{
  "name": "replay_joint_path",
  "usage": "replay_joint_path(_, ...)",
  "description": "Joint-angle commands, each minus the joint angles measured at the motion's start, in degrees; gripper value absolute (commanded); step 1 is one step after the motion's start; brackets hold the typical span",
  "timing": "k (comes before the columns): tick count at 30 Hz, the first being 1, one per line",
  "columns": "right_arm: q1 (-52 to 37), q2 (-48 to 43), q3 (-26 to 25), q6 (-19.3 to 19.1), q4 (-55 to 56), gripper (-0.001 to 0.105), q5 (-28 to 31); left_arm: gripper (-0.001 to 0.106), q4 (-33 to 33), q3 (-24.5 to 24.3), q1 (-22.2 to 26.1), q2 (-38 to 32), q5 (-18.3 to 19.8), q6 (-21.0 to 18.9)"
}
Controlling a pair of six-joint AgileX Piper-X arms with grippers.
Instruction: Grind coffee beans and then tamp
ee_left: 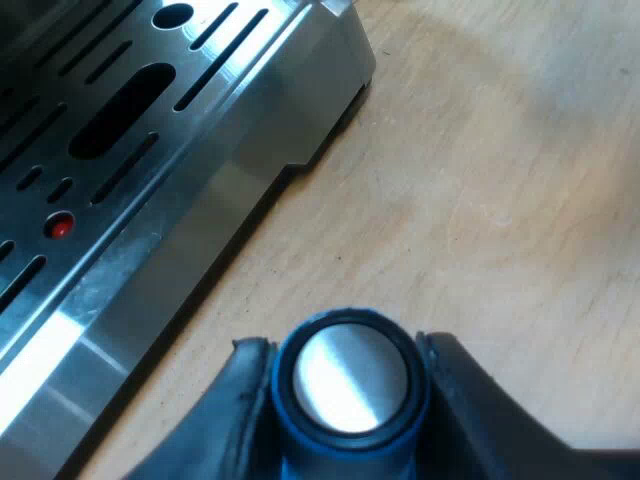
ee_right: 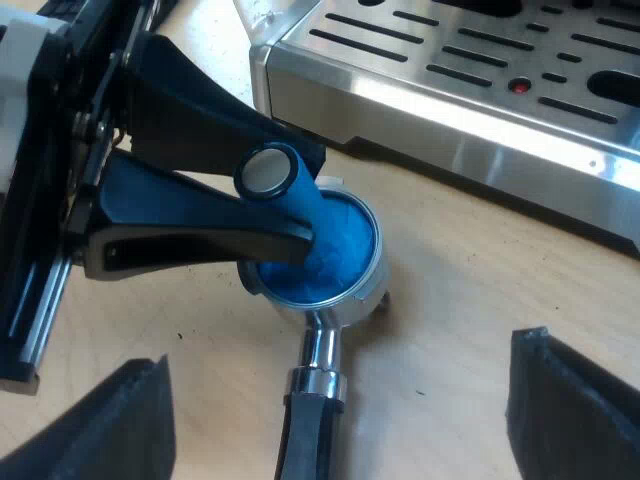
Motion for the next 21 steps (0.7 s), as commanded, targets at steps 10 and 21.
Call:
replay_joint_path(10,-0.2,-0.5,-0.1,-0.5,-0.3,0.070,-0.1,0.001,11.3,-1.1,0.0,1.7,0.0,-1.2)
replay_joint_path(21,-0.2,-0.5,-0.1,-0.5,-0.3,0.070,-0.1,0.001,15.0,-7.1,0.0,-5.9,0.0,-1.2)
